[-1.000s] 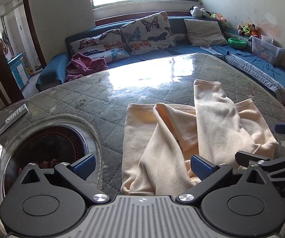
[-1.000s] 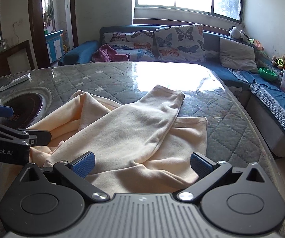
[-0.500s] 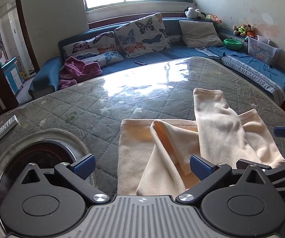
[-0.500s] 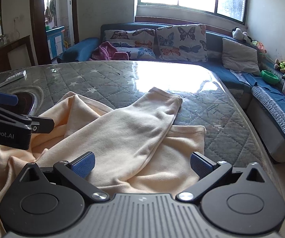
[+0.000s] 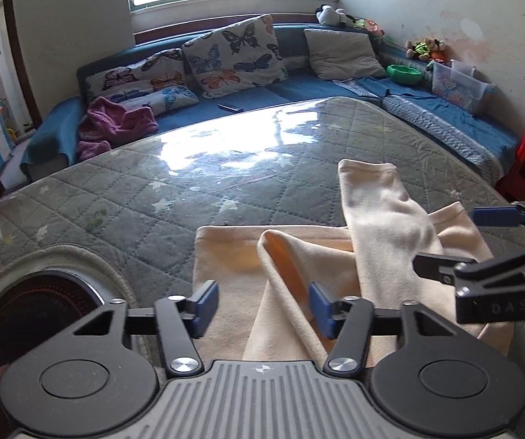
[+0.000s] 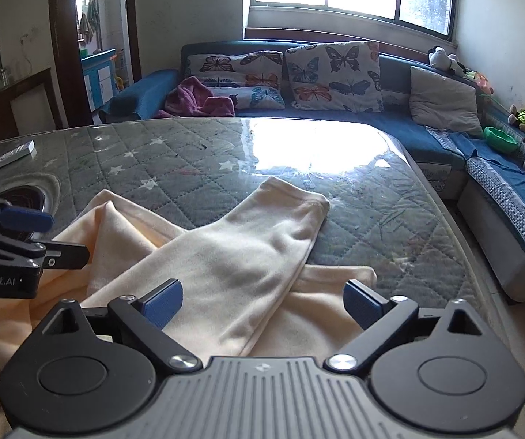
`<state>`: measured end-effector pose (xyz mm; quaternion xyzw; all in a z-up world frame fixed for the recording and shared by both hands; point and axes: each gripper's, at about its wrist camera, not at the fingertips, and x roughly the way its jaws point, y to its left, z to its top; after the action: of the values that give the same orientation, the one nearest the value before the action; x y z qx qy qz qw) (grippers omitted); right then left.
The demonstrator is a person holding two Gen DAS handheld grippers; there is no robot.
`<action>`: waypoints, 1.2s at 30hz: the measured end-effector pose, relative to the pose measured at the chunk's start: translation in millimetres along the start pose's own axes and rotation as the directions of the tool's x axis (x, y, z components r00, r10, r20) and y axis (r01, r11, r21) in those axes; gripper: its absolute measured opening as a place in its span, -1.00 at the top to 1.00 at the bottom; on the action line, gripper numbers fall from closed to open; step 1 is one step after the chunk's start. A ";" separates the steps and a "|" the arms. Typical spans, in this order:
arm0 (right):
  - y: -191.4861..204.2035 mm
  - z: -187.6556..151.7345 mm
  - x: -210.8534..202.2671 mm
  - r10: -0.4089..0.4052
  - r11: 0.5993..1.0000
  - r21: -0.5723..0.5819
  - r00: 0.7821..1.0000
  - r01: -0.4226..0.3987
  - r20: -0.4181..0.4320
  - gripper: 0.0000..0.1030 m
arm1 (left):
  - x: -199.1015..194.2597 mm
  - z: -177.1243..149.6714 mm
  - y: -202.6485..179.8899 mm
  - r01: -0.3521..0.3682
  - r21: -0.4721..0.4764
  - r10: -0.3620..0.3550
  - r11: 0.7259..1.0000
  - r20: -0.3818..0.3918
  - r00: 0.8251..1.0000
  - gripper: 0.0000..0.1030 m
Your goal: Fold clothes
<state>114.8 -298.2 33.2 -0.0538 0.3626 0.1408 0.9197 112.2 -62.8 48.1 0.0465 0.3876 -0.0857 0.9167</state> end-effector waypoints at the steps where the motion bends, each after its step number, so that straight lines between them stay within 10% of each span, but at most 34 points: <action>1: -1.5 3.5 2.6 0.007 1.000 0.004 1.000 -0.007 0.001 -0.80 | 0.8 1.1 1.5 0.013 -0.003 -0.013 1.000 0.001 1.000 0.09; 23: 0.5 60.9 93.5 0.065 0.998 0.005 0.996 -0.065 -0.066 0.00 | 35.1 14.0 16.1 0.153 -0.060 -0.155 0.986 -0.040 0.987 0.10; 36: -1.2 58.8 96.2 0.018 1.000 -0.022 0.999 -0.019 -0.038 0.84 | 30.1 10.1 18.8 0.188 -0.089 -0.189 0.978 -0.001 0.982 0.83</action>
<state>220.6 -266.4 10.6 -0.0637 0.3789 0.1523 0.9106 143.5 -49.5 33.8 -0.0308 0.3980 -0.1549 0.9037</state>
